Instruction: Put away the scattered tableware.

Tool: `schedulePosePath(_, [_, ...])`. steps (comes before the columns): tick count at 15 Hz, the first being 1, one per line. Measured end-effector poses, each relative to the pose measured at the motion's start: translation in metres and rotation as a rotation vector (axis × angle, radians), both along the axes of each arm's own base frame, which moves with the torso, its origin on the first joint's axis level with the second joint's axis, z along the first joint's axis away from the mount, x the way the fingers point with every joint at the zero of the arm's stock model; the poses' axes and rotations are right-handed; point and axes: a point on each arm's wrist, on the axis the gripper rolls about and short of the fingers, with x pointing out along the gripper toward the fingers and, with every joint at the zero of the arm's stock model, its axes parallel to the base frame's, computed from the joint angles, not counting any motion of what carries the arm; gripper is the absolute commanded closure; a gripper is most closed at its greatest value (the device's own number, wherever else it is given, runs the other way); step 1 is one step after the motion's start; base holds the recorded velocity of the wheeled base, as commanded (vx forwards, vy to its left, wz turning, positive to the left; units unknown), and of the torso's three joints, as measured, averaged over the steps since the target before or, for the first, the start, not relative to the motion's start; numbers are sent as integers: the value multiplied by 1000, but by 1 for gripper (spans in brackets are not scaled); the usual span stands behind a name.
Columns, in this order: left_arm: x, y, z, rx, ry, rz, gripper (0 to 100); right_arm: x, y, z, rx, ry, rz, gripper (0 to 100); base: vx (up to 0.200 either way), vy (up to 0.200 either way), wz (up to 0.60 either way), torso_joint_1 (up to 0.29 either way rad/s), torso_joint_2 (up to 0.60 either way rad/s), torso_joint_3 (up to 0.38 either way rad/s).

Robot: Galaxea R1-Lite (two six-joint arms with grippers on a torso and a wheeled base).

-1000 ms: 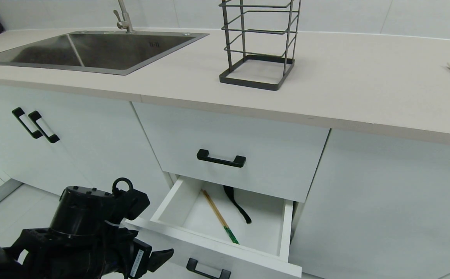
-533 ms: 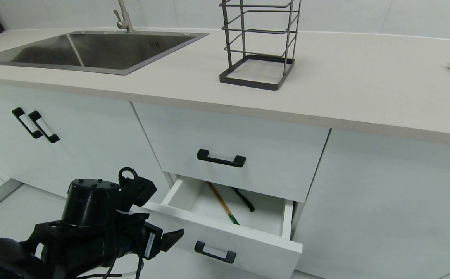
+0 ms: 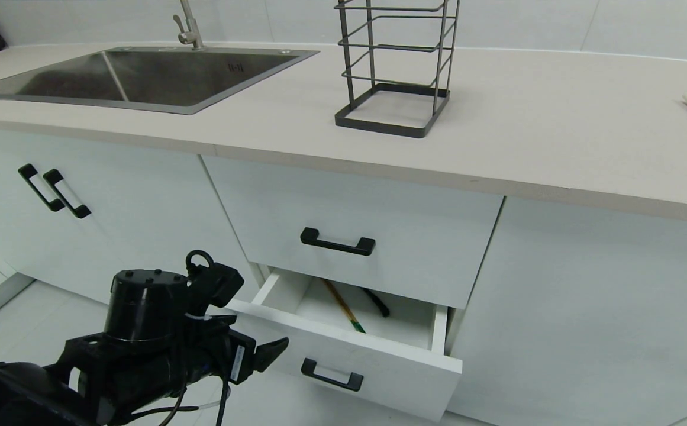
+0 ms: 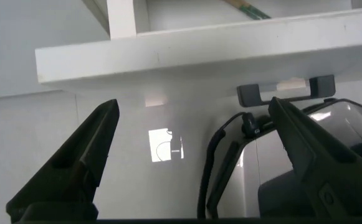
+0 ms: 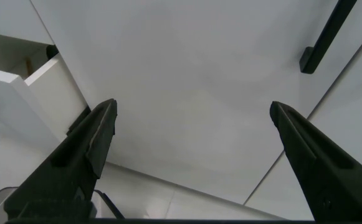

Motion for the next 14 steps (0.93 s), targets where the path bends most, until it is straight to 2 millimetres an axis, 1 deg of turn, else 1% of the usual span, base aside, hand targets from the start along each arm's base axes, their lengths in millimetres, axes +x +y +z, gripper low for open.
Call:
schedulePosePath(3, [10,-4,0,-33,-80,-4,0,0,0,0,0,0,1,0,0,0,0,0,0,0])
schedulePosePath(6, [17,-7,-5,-43,-105,-4,0,0,0,0,0,0,1,0,0,0,0,0,0,0])
schedulePosePath(10, [21,-9,-11,-47,-92,-15,0,0,0,0,0,0,0,0,0,0,0,0,0,0])
schedulePosePath(14, [28,-12,-10,-69,-132,-20,0,0,0,0,0,0,0,0,0,0,0,0,0,0])
